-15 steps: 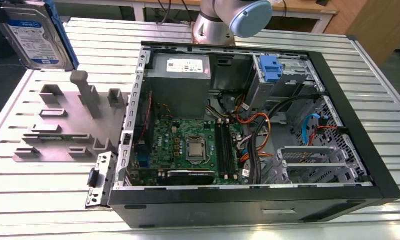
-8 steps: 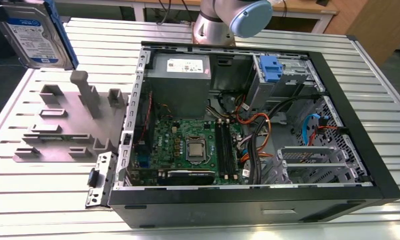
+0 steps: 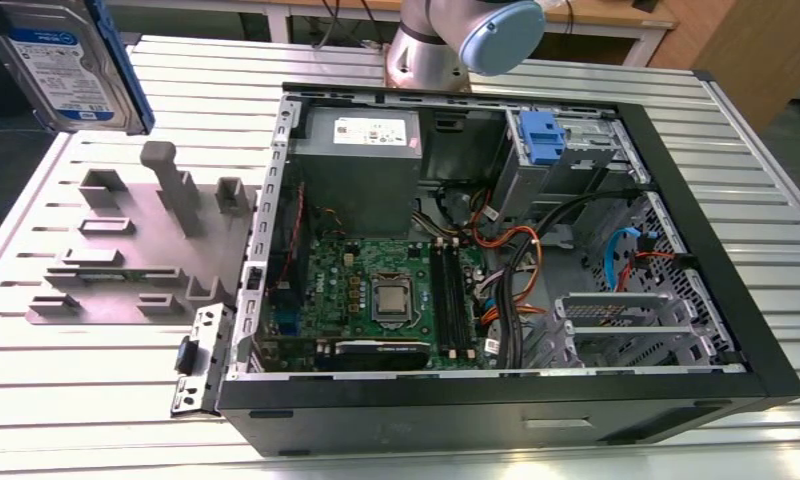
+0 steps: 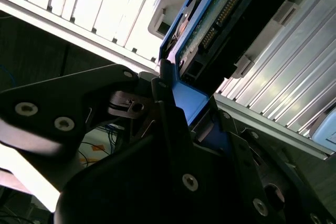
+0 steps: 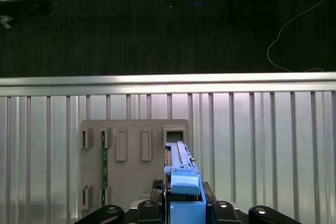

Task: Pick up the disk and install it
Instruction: 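Pick up the disk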

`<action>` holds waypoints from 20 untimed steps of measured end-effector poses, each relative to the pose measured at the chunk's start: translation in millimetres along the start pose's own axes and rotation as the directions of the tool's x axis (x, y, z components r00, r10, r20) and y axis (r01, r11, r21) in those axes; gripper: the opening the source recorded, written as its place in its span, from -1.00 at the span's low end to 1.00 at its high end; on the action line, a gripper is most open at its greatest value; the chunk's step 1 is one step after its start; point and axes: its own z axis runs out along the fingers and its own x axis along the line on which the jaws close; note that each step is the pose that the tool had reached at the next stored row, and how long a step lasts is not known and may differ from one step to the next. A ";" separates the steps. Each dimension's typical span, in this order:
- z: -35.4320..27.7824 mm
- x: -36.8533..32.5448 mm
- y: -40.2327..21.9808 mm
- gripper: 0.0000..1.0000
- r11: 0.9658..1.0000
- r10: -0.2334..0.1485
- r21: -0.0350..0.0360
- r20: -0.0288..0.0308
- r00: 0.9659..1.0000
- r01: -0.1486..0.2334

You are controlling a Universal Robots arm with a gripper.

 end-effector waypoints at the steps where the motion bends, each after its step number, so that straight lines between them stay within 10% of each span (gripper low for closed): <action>1: 0.0 0.0 0.0 -0.26 1.000 0.000 0.000 0.000 1.000 0.000; 20: -3.8 0.1 0.1 -0.26 1.000 0.001 0.000 0.000 1.000 -0.001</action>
